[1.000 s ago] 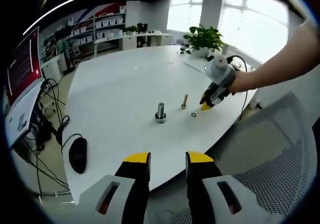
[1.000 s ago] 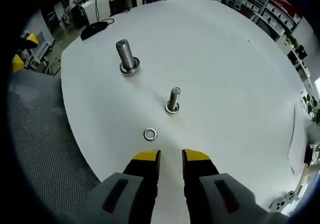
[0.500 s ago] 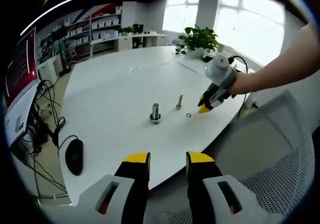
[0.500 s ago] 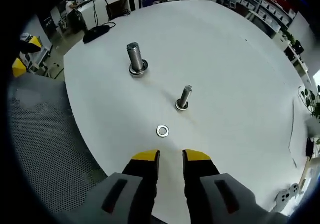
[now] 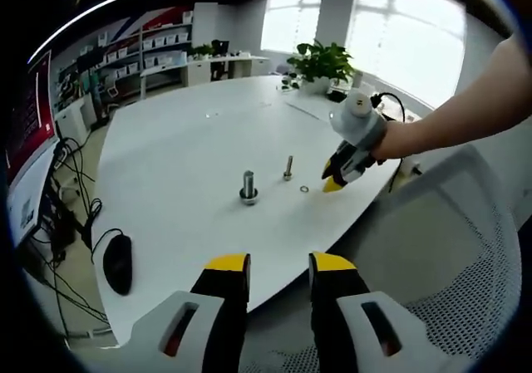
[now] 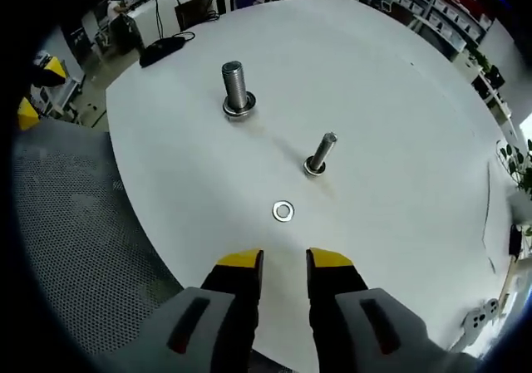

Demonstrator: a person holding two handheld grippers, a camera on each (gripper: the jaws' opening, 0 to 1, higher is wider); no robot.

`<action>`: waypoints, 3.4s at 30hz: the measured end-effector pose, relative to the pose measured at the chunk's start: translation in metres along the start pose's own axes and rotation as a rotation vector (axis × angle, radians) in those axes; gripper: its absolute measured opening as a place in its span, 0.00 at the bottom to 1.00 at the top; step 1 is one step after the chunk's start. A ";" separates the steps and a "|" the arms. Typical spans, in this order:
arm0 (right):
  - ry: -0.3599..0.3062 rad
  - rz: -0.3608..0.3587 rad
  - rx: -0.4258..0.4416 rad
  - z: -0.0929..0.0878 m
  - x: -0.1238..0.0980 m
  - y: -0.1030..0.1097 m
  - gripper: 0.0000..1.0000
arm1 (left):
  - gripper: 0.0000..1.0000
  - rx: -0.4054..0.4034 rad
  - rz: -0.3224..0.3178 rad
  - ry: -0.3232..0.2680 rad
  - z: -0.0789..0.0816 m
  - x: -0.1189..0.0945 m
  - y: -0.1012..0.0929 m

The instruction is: Place the washer onto the threaded stud by aligning its center hole with the stud, sliding it down to the base, and recovering from edge contact or off-axis alignment until the washer reaches the visible bottom stop.

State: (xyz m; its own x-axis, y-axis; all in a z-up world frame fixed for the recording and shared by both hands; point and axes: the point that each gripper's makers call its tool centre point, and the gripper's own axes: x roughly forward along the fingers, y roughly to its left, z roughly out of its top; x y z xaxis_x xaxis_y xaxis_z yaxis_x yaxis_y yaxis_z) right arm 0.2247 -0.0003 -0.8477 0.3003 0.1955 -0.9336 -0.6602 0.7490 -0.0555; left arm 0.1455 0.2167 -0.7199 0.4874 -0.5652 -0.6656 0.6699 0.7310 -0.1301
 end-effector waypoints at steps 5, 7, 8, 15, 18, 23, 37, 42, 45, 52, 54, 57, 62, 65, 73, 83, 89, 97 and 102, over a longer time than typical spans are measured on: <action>-0.015 0.006 0.007 0.009 0.008 0.004 0.24 | 0.25 0.011 -0.011 0.016 -0.002 0.002 -0.001; -0.013 0.011 0.012 0.010 0.010 0.006 0.24 | 0.25 0.018 -0.018 0.029 -0.005 0.003 -0.004; -0.009 0.006 0.008 0.010 0.011 0.005 0.24 | 0.25 0.034 -0.020 0.033 -0.005 0.003 -0.005; -0.020 -0.006 0.066 0.017 0.022 0.002 0.24 | 0.24 0.019 -0.032 0.031 -0.005 0.004 -0.005; -0.002 -0.013 0.061 0.017 0.027 0.006 0.24 | 0.24 0.037 -0.039 0.031 -0.005 0.003 -0.008; 0.012 -0.037 0.033 0.024 0.028 0.005 0.22 | 0.23 0.030 -0.038 0.025 -0.003 0.003 -0.006; 0.089 0.046 0.001 0.025 0.031 0.007 0.19 | 0.23 0.038 -0.042 0.022 -0.002 0.003 -0.007; 0.136 0.066 -0.116 0.027 0.032 0.010 0.19 | 0.23 0.041 -0.038 0.022 -0.002 0.003 -0.007; 0.175 0.070 -0.162 0.028 0.034 0.007 0.16 | 0.23 0.044 -0.038 0.029 -0.003 0.004 -0.007; 0.243 0.066 -0.130 0.028 0.034 0.008 0.15 | 0.23 0.051 -0.028 0.037 -0.005 0.004 -0.005; 0.238 0.069 -0.135 0.028 0.033 0.008 0.15 | 0.23 0.053 -0.026 0.037 -0.005 0.004 -0.005; 0.206 0.066 -0.140 0.027 0.033 0.008 0.15 | 0.23 0.055 -0.024 0.039 -0.005 0.004 -0.005; 0.121 0.038 -0.143 0.026 0.032 0.009 0.15 | 0.23 0.055 -0.028 0.037 -0.005 0.003 -0.005; 0.075 0.009 -0.086 0.027 0.031 0.008 0.14 | 0.23 0.054 -0.029 0.036 -0.005 0.004 -0.006; 0.001 -0.028 0.008 0.024 0.028 0.009 0.14 | 0.22 0.047 -0.027 0.022 -0.003 0.002 -0.005; 0.019 -0.063 -0.043 0.030 0.017 0.000 0.03 | 0.22 0.048 -0.044 0.023 -0.003 0.003 -0.008; -0.050 -0.066 0.029 0.036 0.003 -0.013 0.03 | 0.22 0.041 -0.043 0.023 -0.003 0.003 -0.007; -0.080 -0.081 0.095 0.024 -0.018 -0.040 0.04 | 0.22 0.045 -0.044 0.031 -0.004 0.003 -0.008; -0.069 -0.088 0.105 0.012 -0.023 -0.049 0.05 | 0.22 0.042 -0.040 0.038 -0.005 0.004 -0.007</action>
State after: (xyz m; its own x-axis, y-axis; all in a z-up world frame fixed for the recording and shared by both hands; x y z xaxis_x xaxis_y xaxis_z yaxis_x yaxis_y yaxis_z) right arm 0.2582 -0.0336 -0.8192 0.4024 0.1666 -0.9002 -0.5550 0.8264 -0.0951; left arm 0.1395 0.2117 -0.7254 0.4392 -0.5780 -0.6878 0.7118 0.6910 -0.1262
